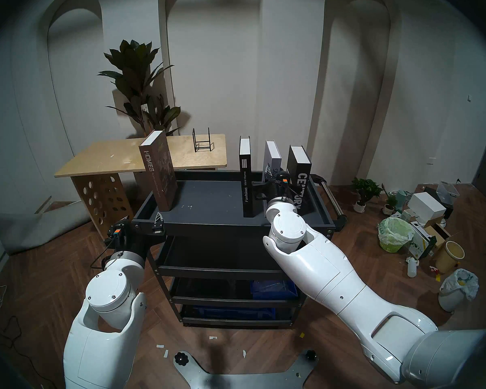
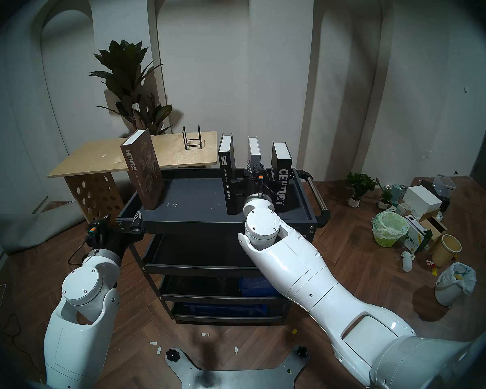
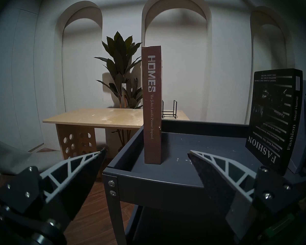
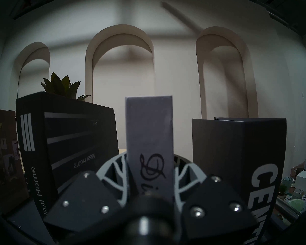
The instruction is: Sort the books onto the shelf by size, largest to the left
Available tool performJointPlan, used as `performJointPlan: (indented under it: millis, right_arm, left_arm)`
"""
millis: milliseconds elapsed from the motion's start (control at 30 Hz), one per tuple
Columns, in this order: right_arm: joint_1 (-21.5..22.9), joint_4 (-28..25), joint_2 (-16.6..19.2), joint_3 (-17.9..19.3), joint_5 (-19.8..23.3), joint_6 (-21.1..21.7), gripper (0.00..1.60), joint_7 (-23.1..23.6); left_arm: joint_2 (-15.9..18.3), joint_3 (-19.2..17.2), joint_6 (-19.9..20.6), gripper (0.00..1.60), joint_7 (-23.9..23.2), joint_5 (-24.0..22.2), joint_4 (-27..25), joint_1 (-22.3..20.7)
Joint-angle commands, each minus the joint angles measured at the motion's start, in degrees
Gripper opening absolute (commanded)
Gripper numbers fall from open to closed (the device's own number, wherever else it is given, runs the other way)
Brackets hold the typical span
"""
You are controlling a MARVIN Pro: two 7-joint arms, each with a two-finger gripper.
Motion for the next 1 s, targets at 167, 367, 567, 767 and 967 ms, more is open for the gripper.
performJointPlan:
  millis: [167,367,567,767,967]
  right_arm:
    - [0.59,-1.42,-0.25,0.69,0.82,0.99,1.60,0.10]
    - [-0.28,-4.62,0.78,1.19,1.47,1.38,1.60,0.26]
    - [-1.47,-9.57,2.12,1.59,1.49,1.33,1.60,-0.12]
    - [-2.10,-13.87,3.04,2.07,0.94,0.79,1.60,-0.75]
    - [-1.11,-17.85,3.44,2.87,-0.79,-1.19,1.60,-2.04]
  left_arm:
    - [0.19,0.47,-0.09,1.60,0.08,0.23,-0.58,-1.38]
    - [0.20,0.80,-0.16,1.60,0.18,0.41,-0.64,-1.53]
    - [0.32,1.40,-0.12,1.60,-0.04,0.56,-0.58,-1.99]
    - [0.42,1.81,-0.18,1.60,-0.12,0.63,-0.61,-2.25]
    - [0.68,2.25,-0.34,1.60,-0.28,0.83,-0.55,-2.48]
